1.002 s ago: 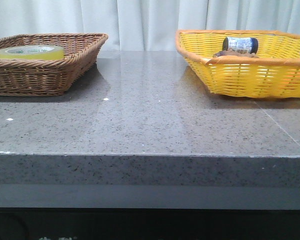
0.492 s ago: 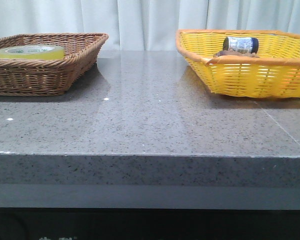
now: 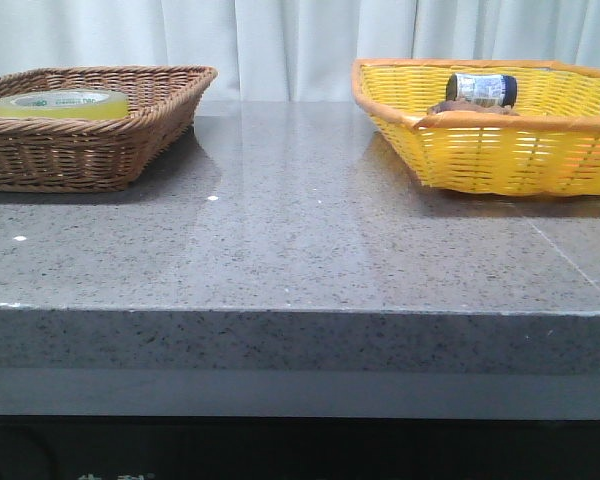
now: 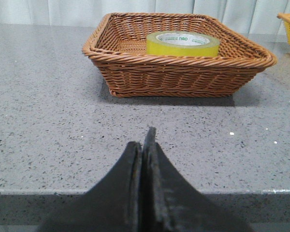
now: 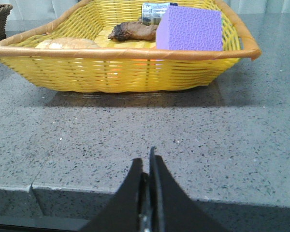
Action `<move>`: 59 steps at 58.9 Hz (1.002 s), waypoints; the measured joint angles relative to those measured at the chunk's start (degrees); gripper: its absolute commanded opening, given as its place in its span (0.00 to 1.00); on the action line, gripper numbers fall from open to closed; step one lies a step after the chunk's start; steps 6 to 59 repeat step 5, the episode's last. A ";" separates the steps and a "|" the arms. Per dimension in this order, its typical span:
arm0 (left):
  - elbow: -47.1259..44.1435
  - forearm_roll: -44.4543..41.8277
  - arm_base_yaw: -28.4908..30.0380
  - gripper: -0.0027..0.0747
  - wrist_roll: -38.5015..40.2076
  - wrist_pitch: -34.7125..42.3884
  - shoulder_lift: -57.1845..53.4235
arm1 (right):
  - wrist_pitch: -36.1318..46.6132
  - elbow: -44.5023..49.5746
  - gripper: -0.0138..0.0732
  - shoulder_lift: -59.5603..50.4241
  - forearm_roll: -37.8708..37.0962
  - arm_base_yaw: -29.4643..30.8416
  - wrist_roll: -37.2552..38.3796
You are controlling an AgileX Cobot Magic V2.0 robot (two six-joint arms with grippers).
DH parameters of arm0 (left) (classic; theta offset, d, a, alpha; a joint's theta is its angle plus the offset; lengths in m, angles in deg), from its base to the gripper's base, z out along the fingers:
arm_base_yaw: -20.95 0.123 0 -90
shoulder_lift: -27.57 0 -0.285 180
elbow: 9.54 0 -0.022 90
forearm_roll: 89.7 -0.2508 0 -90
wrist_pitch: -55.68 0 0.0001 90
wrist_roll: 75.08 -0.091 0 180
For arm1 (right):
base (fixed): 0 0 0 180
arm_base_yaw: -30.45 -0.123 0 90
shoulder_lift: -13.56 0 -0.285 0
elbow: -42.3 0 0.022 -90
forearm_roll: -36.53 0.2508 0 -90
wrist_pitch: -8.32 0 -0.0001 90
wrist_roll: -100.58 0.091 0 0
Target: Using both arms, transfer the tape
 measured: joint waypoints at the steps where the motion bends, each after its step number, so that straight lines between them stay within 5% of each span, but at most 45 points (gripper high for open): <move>1: 0.00 0.00 0.00 0.01 0.00 0.00 0.00 | 0.00 0.00 0.07 0.00 0.00 0.00 0.00; 59: 0.00 0.00 0.00 0.01 0.00 0.00 0.00 | 0.00 0.00 0.07 0.00 0.00 0.00 0.00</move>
